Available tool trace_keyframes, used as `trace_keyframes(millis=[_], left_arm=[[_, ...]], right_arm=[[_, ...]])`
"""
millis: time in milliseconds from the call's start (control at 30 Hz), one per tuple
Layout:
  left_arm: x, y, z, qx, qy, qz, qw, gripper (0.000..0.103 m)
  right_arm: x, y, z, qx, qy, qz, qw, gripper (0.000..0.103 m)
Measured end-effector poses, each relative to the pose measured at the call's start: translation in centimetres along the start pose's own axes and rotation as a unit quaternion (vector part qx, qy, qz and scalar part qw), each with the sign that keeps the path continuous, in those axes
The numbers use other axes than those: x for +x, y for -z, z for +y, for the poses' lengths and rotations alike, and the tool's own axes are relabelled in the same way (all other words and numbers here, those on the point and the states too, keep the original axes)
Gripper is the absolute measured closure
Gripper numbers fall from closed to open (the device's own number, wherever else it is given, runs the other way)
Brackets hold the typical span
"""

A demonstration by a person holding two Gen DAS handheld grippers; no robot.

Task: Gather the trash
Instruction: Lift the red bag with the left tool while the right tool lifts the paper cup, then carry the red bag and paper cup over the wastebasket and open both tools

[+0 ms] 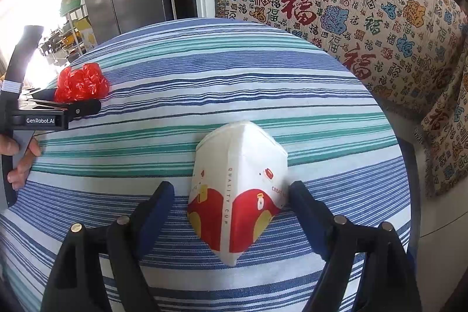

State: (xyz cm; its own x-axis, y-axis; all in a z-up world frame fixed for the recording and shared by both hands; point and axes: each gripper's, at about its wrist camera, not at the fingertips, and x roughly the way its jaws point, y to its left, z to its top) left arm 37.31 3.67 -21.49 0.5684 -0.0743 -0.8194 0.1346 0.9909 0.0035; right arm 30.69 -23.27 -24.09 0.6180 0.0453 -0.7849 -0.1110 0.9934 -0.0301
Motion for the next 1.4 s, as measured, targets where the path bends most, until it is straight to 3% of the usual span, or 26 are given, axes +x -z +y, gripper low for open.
trace_keyframes(millis=[233,500,567,600,667,800,1133,1400], left_arm=[[-0.3,0.0,0.7,0.069,0.053,0.01,0.9962,0.0],[-0.8,-0.3,0.2,0.092,0.036,-0.003,0.9951,0.002],[-0.9,-0.4,0.2,0.09,0.053,-0.004,0.9945,0.029],[-1.2,-0.5,0.4,0.081,0.07,-0.007,0.9942,0.052],[-1.6,-0.6,0.1,0.078,0.075,-0.013,0.9941,0.057],[-3.2,-0.7,-1.5,0.06,0.105,-0.033,0.9922,0.059],[-8.4,-1.5,-14.6,0.099,0.189,-0.051,0.9756,0.059],[-9.6,-2.0,-26.2,0.128,0.246,-0.036,0.9601,0.059]], right_arm=[[0.0,0.0,0.0,-0.001,0.001,0.0,1.0,0.02],[-0.3,-0.3,-0.1,-0.002,0.004,0.041,0.999,0.023],[-0.7,-0.8,-0.5,0.004,0.006,0.043,0.999,0.069],[-0.9,-0.9,-0.9,0.012,0.001,0.048,0.999,0.075],[-1.2,-0.9,-1.4,0.027,-0.008,0.048,0.998,0.083],[-3.1,-0.9,-2.7,0.044,-0.008,0.035,0.998,0.084],[-11.1,0.7,-8.8,0.086,0.022,-0.001,0.996,0.084],[-18.8,5.1,-17.8,0.155,0.107,-0.022,0.982,0.084]])
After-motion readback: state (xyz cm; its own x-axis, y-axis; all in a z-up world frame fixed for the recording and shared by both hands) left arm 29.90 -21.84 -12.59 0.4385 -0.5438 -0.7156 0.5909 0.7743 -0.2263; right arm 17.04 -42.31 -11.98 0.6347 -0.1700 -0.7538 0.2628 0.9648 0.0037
